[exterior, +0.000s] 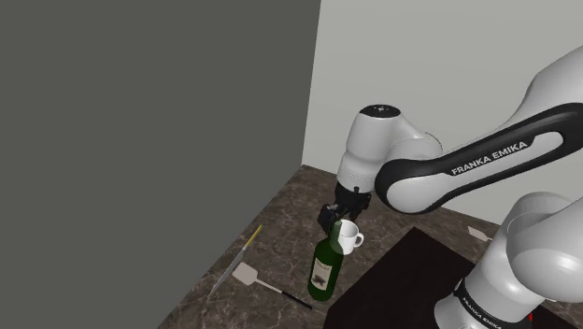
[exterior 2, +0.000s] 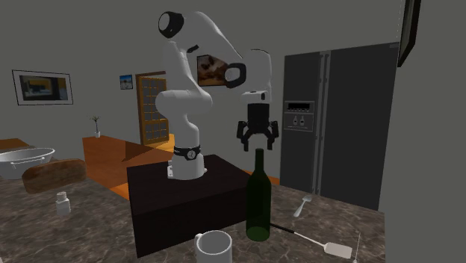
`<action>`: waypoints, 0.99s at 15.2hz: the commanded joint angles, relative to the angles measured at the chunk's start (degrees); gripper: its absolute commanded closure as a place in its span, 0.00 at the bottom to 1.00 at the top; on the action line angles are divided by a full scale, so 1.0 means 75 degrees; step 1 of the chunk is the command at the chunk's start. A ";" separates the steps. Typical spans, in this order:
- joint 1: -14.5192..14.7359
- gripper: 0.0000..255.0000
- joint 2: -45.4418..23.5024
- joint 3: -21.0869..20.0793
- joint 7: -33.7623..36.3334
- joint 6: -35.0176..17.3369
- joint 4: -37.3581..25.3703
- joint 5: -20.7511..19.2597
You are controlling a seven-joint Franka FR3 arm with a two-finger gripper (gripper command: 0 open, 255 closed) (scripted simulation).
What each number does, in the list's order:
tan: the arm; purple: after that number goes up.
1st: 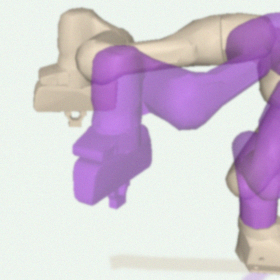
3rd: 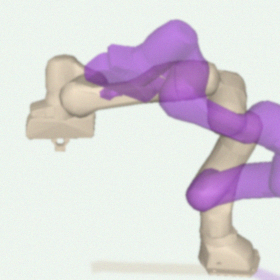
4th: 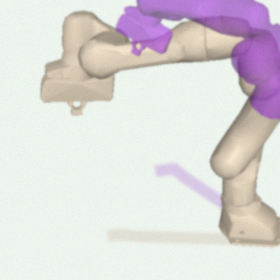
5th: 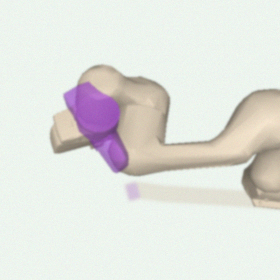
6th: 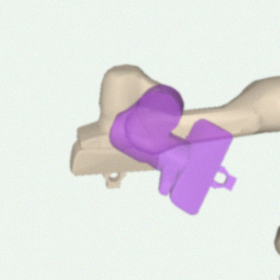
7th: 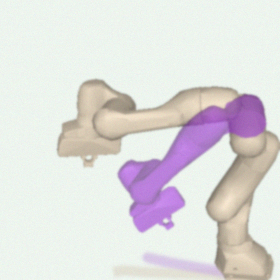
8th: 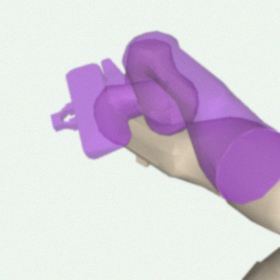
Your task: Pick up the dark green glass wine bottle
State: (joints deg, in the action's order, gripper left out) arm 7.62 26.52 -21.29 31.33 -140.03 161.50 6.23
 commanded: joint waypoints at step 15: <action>-0.0119 1.00 -0.0541 -0.0168 0.0155 -0.0732 0.0190 -0.0113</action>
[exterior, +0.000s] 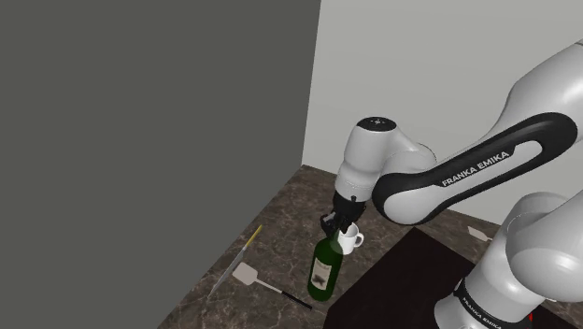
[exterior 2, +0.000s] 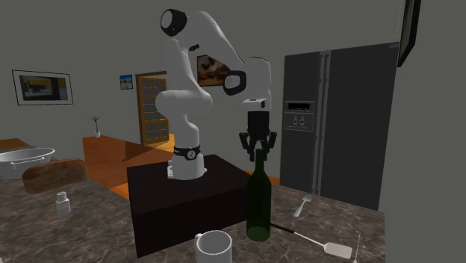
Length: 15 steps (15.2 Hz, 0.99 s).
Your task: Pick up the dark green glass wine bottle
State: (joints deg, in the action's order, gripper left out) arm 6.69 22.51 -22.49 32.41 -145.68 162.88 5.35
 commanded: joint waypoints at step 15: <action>0.0238 1.00 0.1377 0.0421 -0.0322 0.2119 -0.0727 0.0180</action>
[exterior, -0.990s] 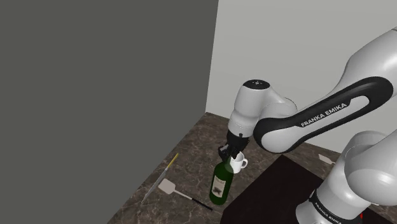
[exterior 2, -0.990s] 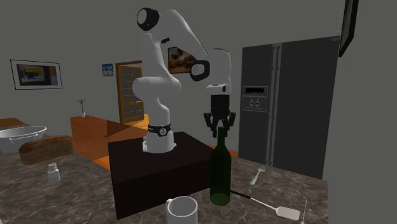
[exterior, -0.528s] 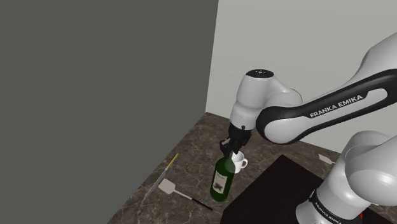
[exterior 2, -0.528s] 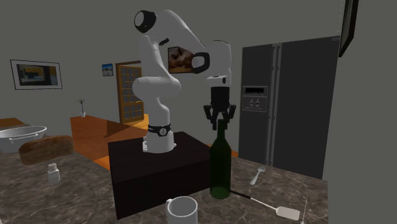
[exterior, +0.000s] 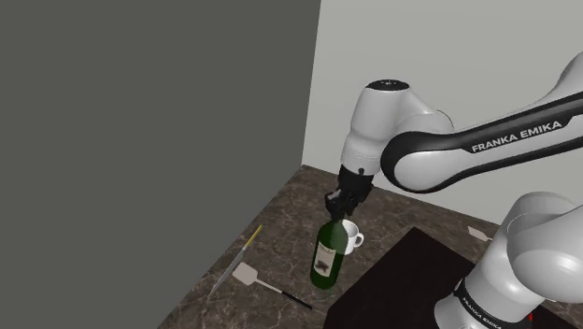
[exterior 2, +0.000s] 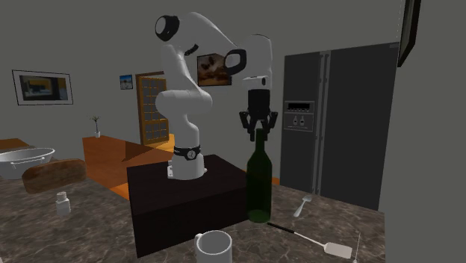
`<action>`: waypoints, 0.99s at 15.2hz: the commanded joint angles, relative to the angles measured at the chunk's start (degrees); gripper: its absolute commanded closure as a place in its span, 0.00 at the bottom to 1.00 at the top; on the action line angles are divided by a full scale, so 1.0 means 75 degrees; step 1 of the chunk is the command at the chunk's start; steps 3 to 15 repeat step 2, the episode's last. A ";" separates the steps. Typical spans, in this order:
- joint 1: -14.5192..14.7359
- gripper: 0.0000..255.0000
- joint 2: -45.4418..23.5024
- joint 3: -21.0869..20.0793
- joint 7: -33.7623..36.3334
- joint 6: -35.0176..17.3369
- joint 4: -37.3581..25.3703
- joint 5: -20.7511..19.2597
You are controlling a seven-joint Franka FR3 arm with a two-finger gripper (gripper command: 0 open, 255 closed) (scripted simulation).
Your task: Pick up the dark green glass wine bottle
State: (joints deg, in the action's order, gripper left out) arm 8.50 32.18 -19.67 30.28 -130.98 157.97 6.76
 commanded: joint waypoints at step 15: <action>-0.0002 1.00 0.0099 0.0049 -0.0041 0.0179 -0.0082 -0.0008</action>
